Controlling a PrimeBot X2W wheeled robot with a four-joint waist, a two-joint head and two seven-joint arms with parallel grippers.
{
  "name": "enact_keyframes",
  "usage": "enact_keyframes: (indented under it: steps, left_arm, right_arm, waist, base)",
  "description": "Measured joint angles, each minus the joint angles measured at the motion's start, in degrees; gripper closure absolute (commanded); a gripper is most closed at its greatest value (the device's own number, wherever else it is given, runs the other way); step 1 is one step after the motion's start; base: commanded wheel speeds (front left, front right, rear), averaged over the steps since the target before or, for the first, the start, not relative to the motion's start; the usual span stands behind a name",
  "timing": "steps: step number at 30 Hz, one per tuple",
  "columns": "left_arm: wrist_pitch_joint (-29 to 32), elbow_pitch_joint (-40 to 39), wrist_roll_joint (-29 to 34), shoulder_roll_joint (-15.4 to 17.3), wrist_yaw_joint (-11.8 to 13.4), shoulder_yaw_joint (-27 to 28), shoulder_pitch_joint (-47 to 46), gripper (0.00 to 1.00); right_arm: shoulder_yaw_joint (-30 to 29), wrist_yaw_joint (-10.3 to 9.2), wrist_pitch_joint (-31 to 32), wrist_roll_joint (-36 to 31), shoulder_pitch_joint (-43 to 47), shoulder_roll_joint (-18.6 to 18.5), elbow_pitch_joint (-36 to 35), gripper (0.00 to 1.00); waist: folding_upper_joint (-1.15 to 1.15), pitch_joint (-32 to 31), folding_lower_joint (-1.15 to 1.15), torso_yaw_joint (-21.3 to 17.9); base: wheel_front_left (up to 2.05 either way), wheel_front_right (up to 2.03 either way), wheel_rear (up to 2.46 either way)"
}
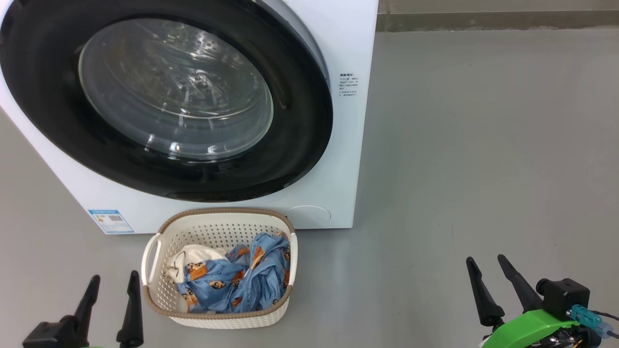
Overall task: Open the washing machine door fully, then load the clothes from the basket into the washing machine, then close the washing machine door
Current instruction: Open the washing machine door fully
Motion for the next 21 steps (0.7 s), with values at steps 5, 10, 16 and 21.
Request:
enact_keyframes:
  steps: [5,10,16,21]
  left_arm:
    - [0.0,0.0,0.0,-0.1,0.0,-0.4,0.0,0.00]
    - [0.0,0.0,0.0,-0.2,0.0,-0.6,0.0,0.00]
    - [0.0,0.0,-0.5,-0.7,0.0,-0.7,0.1,0.00]
    - [0.0,-0.1,-0.5,-0.7,0.0,-1.0,0.1,0.00]
  right_arm:
    - [0.5,0.00,0.0,0.3,0.0,0.1,0.0,1.00]
    - [0.8,0.00,0.0,1.9,-0.1,0.3,0.0,1.00]
    - [1.0,0.00,0.0,5.6,-1.7,0.9,-0.4,1.00]
    - [1.0,0.00,0.0,9.3,-3.7,2.0,-1.0,1.00]
  waist:
    - [0.00,-0.1,0.00,0.3]
    - [0.00,-0.3,0.00,0.5]
    - [0.00,-0.4,0.00,0.6]
    - [0.00,-0.2,0.00,0.8]
  base:
    - [0.00,0.00,0.00]
    - [0.00,0.00,0.00]
    - [0.00,0.00,0.00]
    - [0.00,0.00,0.00]
